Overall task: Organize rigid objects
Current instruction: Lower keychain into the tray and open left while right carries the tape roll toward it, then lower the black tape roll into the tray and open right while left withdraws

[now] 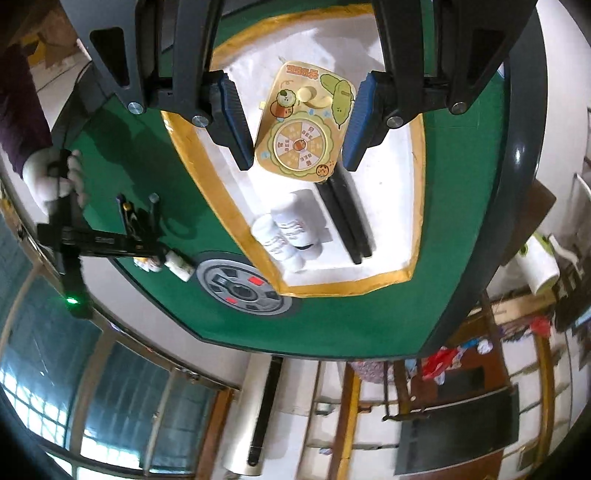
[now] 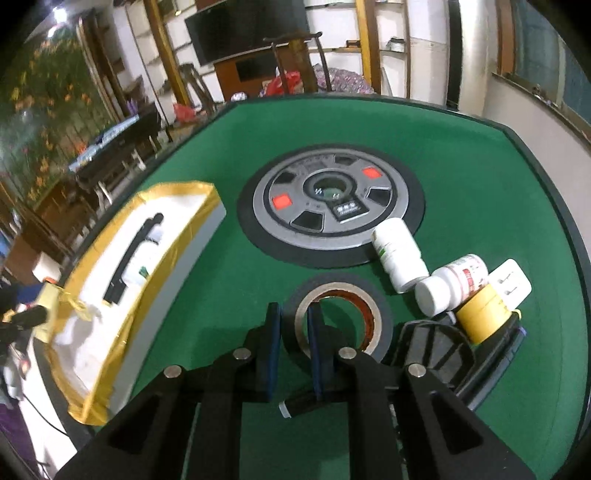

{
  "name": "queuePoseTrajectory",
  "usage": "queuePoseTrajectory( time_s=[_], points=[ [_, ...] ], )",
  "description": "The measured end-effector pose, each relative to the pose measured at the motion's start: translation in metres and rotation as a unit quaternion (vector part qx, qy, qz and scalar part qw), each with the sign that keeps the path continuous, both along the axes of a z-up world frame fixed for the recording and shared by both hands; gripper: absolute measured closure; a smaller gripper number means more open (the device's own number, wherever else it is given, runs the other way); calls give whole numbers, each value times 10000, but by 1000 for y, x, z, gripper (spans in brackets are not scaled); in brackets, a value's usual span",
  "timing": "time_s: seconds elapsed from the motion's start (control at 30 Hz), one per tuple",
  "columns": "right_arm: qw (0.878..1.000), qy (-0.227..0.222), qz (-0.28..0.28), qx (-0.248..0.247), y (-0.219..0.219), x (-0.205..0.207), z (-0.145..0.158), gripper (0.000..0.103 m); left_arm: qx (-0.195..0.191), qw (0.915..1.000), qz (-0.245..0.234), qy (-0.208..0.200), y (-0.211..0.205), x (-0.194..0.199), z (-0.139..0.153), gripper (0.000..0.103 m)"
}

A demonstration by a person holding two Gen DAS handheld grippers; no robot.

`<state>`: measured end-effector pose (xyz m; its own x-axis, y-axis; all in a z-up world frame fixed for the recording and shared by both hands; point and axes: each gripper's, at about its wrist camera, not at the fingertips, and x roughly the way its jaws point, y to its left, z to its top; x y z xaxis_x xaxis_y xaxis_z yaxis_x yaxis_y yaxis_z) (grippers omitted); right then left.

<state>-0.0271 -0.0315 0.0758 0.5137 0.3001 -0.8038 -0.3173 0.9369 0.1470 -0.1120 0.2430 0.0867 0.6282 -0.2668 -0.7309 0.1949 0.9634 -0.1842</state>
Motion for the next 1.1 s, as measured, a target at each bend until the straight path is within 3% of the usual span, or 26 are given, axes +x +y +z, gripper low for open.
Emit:
queuePoseTrajectory(
  time_s=[0.27,0.67,1.0,1.1],
  points=[
    [9997,-90,-91,186,-5,-2,14,89,-261,9991,275,194,18,15,-13,50],
    [9936,-335,1047,257,95,-31,40,89,-229,9955,597,702,32,77,-27,50],
    [9888,-195,1477,116,146,-42,25,89,-95,9867,1197,1098,42,134,-43,50],
    [9874,-114,1574,64,155,-46,20,89,-113,9835,1477,1039,48,145,-46,50]
  ],
)
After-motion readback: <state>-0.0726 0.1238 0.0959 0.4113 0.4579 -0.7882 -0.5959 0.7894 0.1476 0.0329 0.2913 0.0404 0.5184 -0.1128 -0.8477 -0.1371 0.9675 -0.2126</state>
